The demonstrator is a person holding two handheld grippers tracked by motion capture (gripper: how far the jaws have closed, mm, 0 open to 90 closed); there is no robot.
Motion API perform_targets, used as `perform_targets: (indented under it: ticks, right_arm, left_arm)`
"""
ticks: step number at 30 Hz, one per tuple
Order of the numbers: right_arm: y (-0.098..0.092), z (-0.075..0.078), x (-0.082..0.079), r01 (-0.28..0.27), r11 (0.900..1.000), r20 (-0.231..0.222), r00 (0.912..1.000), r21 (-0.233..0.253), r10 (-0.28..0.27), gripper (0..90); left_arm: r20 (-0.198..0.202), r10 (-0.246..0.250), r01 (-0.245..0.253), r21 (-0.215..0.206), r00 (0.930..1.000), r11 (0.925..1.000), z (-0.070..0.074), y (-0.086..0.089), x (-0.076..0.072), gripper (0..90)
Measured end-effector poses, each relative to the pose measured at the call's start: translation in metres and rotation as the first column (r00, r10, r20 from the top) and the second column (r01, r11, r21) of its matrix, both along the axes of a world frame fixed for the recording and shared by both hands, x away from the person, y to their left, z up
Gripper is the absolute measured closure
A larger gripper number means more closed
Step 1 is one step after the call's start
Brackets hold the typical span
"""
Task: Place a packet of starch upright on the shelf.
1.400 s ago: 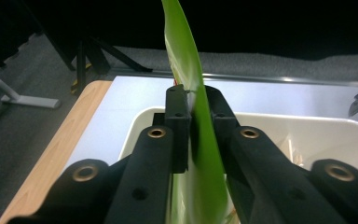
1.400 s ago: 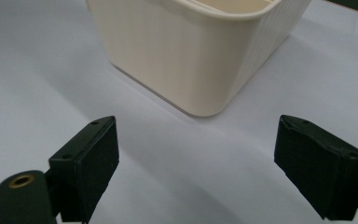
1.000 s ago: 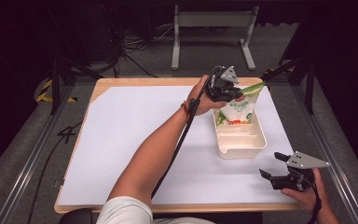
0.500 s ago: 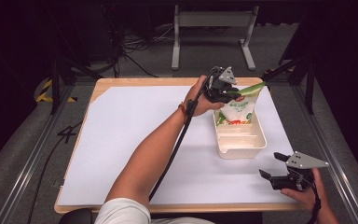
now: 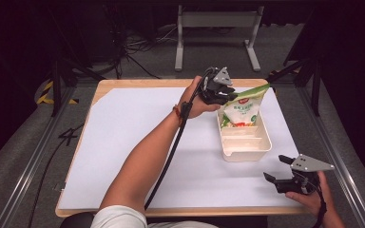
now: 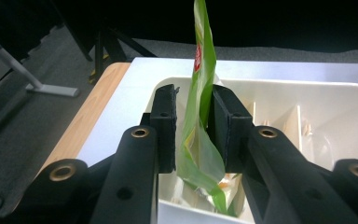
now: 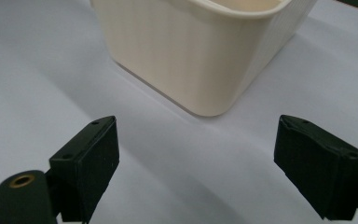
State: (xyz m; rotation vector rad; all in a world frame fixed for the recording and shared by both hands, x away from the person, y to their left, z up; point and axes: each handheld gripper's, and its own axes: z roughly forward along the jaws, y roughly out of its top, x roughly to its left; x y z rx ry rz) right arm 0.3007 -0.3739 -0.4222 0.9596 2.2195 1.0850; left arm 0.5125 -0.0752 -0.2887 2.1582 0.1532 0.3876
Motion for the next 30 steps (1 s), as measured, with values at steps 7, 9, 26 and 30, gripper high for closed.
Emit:
perform_targets:
  ticks: [7,9,26,30]
  right_arm:
    - [0.001,0.0,0.0,-0.001,1.0,0.002,1.0,-0.01,0.001,13.7]
    - [0.001,0.0,0.0,-0.002,1.0,0.001,1.0,-0.01,0.002,13.7]
    - [0.002,-0.001,0.0,-0.003,1.0,-0.005,1.0,-0.011,0.003,13.7]
    - [0.003,-0.001,0.001,-0.004,1.0,-0.002,1.0,-0.017,0.004,13.7]
  left_arm:
    - [0.036,0.033,-0.034,0.026,0.9988,0.9991,-0.002,0.006,-0.006,59.7]
    - [0.042,0.066,-0.068,0.03,0.9969,0.9973,-0.002,0.009,-0.008,51.6]
    - [0.084,0.162,-0.17,0.096,0.9832,0.9808,-0.021,0.051,-0.02,35.1]
    - [0.07,0.186,-0.192,0.106,0.9802,0.9756,-0.025,0.066,-0.023,31.0]
